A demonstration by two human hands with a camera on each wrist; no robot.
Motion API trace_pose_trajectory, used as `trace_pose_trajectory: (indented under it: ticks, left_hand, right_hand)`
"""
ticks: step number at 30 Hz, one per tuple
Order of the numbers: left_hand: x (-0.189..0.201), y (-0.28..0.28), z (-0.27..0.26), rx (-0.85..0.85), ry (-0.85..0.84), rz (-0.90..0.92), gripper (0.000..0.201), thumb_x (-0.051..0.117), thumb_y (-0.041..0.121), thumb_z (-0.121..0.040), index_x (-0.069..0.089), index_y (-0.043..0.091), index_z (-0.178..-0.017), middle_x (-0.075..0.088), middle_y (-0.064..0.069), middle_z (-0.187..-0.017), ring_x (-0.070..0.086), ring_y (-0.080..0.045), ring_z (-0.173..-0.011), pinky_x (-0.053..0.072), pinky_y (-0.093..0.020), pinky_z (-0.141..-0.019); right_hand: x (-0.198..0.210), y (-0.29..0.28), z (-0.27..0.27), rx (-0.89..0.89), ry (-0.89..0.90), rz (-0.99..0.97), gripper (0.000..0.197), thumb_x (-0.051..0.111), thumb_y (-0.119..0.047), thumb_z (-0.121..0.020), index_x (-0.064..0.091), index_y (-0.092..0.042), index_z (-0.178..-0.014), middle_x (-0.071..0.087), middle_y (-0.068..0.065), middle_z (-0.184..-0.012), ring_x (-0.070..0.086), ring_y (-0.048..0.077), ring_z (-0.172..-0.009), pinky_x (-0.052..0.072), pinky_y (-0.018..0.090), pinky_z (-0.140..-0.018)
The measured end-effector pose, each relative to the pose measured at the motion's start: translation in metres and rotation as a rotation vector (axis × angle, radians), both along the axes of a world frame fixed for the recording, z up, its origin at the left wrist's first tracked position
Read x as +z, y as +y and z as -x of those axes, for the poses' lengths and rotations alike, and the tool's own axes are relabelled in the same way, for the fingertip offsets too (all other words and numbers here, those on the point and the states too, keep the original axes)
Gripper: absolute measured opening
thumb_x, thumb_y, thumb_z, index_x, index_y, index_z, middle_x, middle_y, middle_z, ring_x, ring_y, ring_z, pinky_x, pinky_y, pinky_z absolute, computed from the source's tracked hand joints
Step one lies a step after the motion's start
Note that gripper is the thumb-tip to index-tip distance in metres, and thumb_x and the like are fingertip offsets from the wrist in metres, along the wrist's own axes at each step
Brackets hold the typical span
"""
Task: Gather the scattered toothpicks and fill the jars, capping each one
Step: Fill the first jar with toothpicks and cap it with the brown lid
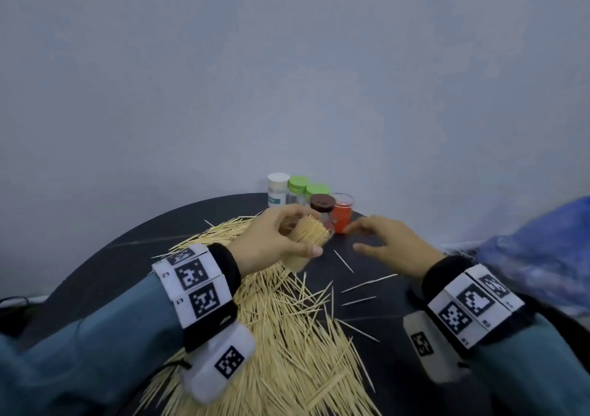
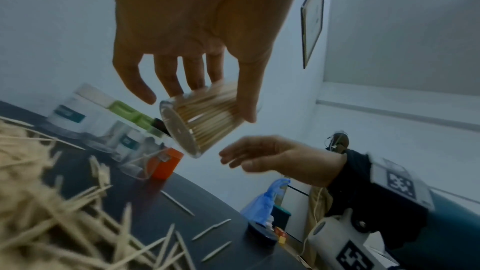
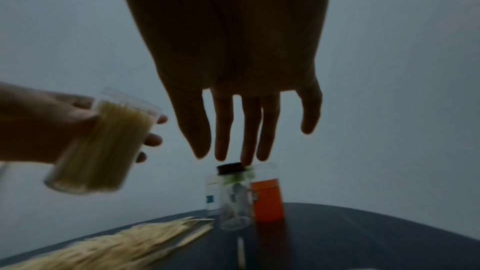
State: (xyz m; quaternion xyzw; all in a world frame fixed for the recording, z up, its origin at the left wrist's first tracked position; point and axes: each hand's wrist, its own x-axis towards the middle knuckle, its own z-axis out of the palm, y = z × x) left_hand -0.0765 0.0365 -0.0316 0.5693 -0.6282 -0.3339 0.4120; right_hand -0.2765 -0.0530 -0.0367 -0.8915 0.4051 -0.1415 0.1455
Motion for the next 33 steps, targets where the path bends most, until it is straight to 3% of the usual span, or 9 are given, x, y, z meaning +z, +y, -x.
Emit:
trace_pose_trajectory:
  ticks: [6, 9, 12, 16, 19, 23, 27, 31, 33]
  left_hand:
    - [0.004, -0.018, 0.052, -0.135, 0.019, -0.009, 0.053, 0.072, 0.006, -0.078, 0.052, 0.016, -0.126, 0.061, -0.005, -0.12, 0.058, -0.015, -0.11, 0.044, -0.023, -0.097]
    - [0.0, -0.024, 0.071, -0.188, 0.014, -0.031, 0.053, 0.071, 0.002, -0.078, 0.051, 0.015, -0.126, 0.061, -0.005, -0.117, 0.058, -0.015, -0.107, 0.044, -0.018, -0.093]
    - [-0.005, -0.028, 0.086, -0.201, 0.015, -0.055, 0.055, 0.071, 0.004, -0.078, 0.051, 0.014, -0.128, 0.061, -0.007, -0.12, 0.058, -0.019, -0.111, 0.044, -0.027, -0.099]
    - [-0.01, -0.029, 0.097, -0.215, -0.001, -0.049, 0.054, 0.071, 0.004, -0.078, 0.051, 0.013, -0.127, 0.062, -0.008, -0.119, 0.058, -0.016, -0.106, 0.045, -0.022, -0.093]
    - [-0.01, -0.029, 0.097, -0.188, 0.004, -0.048, 0.055, 0.071, 0.005, -0.078, 0.05, 0.014, -0.128, 0.06, -0.009, -0.122, 0.057, -0.018, -0.111, 0.044, -0.027, -0.099]
    - [-0.004, -0.026, 0.085, -0.105, 0.064, -0.043, 0.052, 0.071, 0.005, -0.078, 0.046, 0.015, -0.122, 0.06, -0.012, -0.122, 0.057, -0.024, -0.114, 0.043, -0.037, -0.103]
    - [0.004, -0.018, 0.061, -0.059, 0.055, -0.018, 0.048, 0.072, 0.007, -0.077, 0.048, 0.017, -0.118, 0.061, 0.002, -0.111, 0.057, -0.013, -0.106, 0.044, -0.024, -0.093]
    - [0.006, -0.005, 0.032, 0.013, -0.027, 0.016, 0.044, 0.072, 0.018, -0.079, 0.053, 0.024, -0.118, 0.061, 0.0, -0.111, 0.059, -0.016, -0.099, 0.047, -0.024, -0.08]
    - [0.006, 0.001, 0.018, 0.06, -0.045, 0.032, 0.043, 0.072, 0.02, -0.079, 0.054, 0.026, -0.117, 0.06, -0.001, -0.111, 0.058, -0.018, -0.098, 0.048, -0.027, -0.08]
  right_hand:
    - [-0.017, 0.0, 0.065, -0.153, 0.384, -0.111, 0.047, 0.06, -0.028, -0.088, 0.045, -0.024, -0.132, 0.044, 0.007, -0.131, 0.045, 0.02, -0.119, 0.033, 0.022, -0.094]
    - [-0.029, 0.002, 0.079, -0.153, 0.392, -0.151, 0.052, 0.063, -0.026, -0.085, 0.043, -0.024, -0.133, 0.045, 0.006, -0.129, 0.046, 0.02, -0.118, 0.034, 0.022, -0.093]
    - [-0.038, 0.004, 0.085, -0.142, 0.399, -0.184, 0.055, 0.065, -0.021, -0.083, 0.043, -0.024, -0.133, 0.043, 0.007, -0.128, 0.046, 0.021, -0.118, 0.037, 0.025, -0.096]
    - [-0.041, 0.002, 0.086, -0.125, 0.349, -0.147, 0.051, 0.062, -0.008, -0.08, 0.048, -0.021, -0.127, 0.041, 0.006, -0.13, 0.046, 0.023, -0.119, 0.039, 0.028, -0.099]
    - [-0.038, 0.001, 0.083, -0.117, 0.306, -0.133, 0.045, 0.062, -0.007, -0.079, 0.052, -0.018, -0.122, 0.049, 0.009, -0.121, 0.05, 0.024, -0.113, 0.039, 0.026, -0.092]
    - [-0.023, 0.004, 0.068, -0.157, 0.147, -0.091, 0.045, 0.065, -0.015, -0.081, 0.049, -0.016, -0.124, 0.05, 0.013, -0.119, 0.05, 0.026, -0.111, 0.034, 0.023, -0.088]
    - [-0.002, 0.003, 0.041, -0.122, -0.083, -0.032, 0.045, 0.064, -0.021, -0.085, 0.048, -0.017, -0.127, 0.053, 0.016, -0.114, 0.048, 0.026, -0.108, 0.027, 0.021, -0.076]
    - [0.014, 0.007, 0.008, -0.071, -0.449, -0.165, 0.03, 0.06, -0.022, -0.088, 0.055, -0.015, -0.118, 0.059, 0.009, -0.102, 0.054, 0.019, -0.084, 0.043, 0.027, -0.081]
    - [0.018, 0.011, -0.01, -0.015, -0.605, -0.309, 0.024, 0.057, -0.021, -0.091, 0.056, -0.016, -0.114, 0.059, 0.005, -0.097, 0.056, 0.012, -0.075, 0.049, 0.019, -0.072]
